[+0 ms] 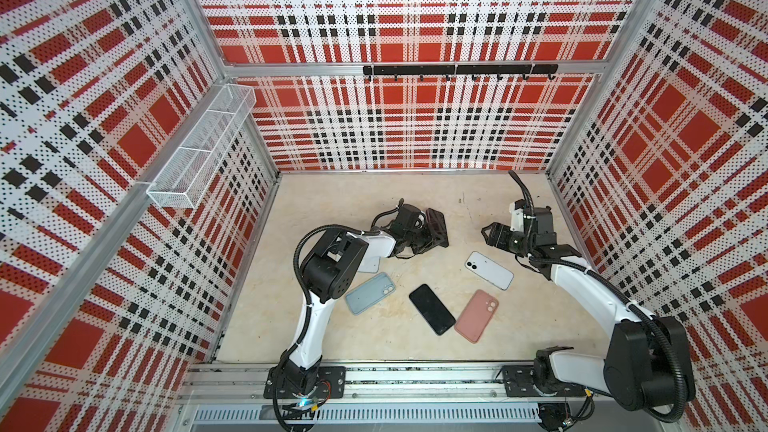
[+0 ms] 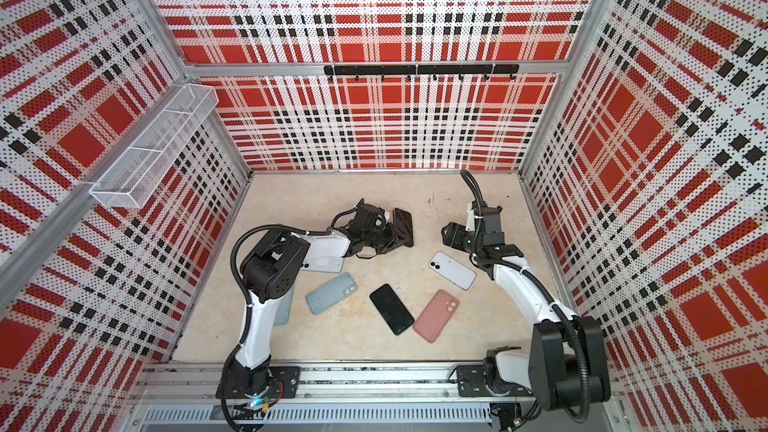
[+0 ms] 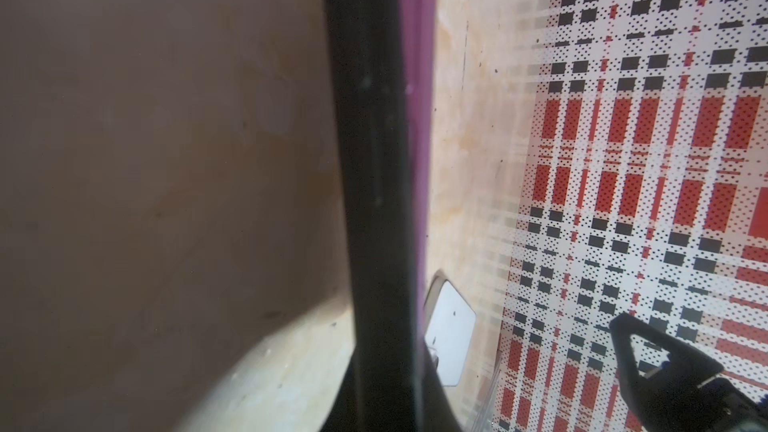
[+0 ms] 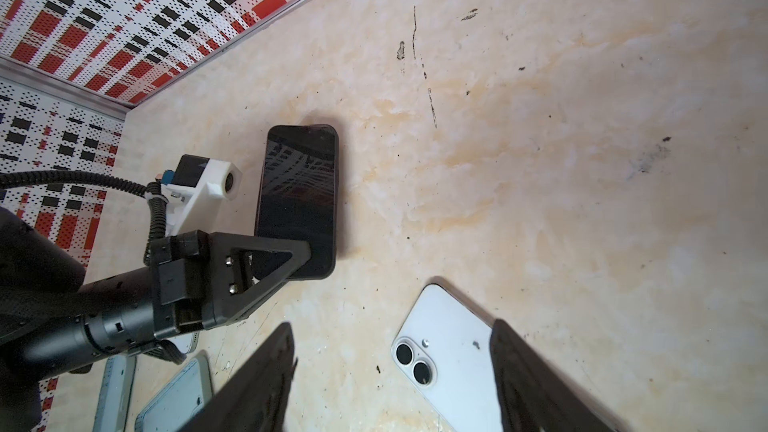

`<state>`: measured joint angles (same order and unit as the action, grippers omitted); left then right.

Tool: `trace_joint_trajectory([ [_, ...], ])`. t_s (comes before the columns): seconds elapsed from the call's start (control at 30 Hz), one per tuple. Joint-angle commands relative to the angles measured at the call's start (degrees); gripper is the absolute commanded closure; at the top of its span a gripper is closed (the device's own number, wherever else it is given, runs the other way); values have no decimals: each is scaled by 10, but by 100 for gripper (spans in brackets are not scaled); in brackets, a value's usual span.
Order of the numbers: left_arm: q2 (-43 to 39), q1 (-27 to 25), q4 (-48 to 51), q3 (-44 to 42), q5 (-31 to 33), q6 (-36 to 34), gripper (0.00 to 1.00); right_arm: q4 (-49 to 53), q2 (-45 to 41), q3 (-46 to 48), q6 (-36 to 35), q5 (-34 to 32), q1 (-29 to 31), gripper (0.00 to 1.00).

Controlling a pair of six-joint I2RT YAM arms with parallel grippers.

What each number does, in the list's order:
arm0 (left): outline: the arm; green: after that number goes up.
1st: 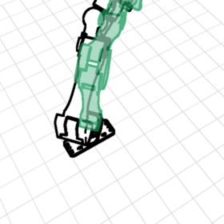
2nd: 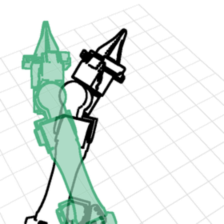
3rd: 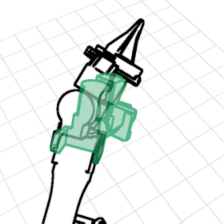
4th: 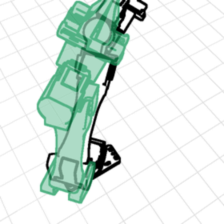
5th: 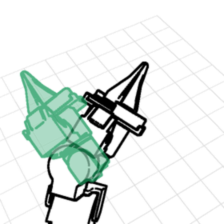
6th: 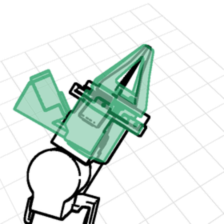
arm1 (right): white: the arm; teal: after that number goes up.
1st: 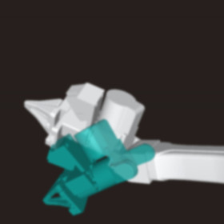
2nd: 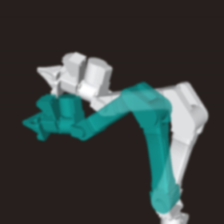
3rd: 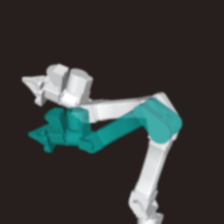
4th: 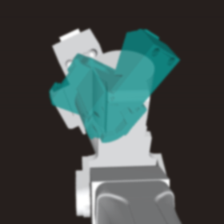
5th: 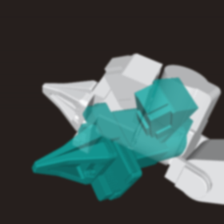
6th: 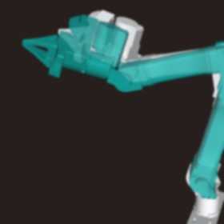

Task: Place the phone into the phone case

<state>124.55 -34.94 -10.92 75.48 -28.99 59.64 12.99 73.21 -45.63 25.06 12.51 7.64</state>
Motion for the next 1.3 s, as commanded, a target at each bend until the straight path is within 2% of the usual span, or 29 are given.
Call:
trace_joint_trajectory([
  [0.0, 4, -4, 4, 16, 11, -18, 94, -23, -1, -4, -3, -7, 2, 24],
  [0.13, 3, -3, 27, 16, 19, -31, 91, -22, -11, 3, -2, -11, 1, 23],
  [0.27, 2, -3, 54, 21, 26, -50, 83, -26, -26, 16, 1, -17, 1, 21],
  [0.4, -8, 5, 98, 25, 48, -80, 66, -13, -41, 20, 1, -25, 1, 14],
  [0.5, -27, 11, 135, 24, 78, -109, 57, -10, -56, 27, 1, -33, 1, 10],
  [0.53, -32, 12, 147, 25, 87, -119, 51, -9, -61, 30, 1, -35, 1, 9],
  [0.77, -80, 22, 206, 26, 147, -170, 39, -5, -78, 39, 1, -29, 2, 8],
  [0.87, -126, 22, 226, 14, 176, -193, 35, 3, -91, 42, 1, -34, 3, 8],
  [0.93, -172, 17, 266, 18, 212, -229, 28, 20, -108, 39, -11, -48, 3, 8],
  [1.07, -276, -8, 365, 52, 303, -345, 14, 41, -153, 41, -14, -106, 2, 8],
  [1.17, -359, -24, 408, 63, 366, -429, 2, 37, -192, 51, 1, -118, -5, 10],
  [1.27, -442, -26, 413, 41, 391, -500, 1, 38, -211, 60, 17, -101, -8, 10],
])
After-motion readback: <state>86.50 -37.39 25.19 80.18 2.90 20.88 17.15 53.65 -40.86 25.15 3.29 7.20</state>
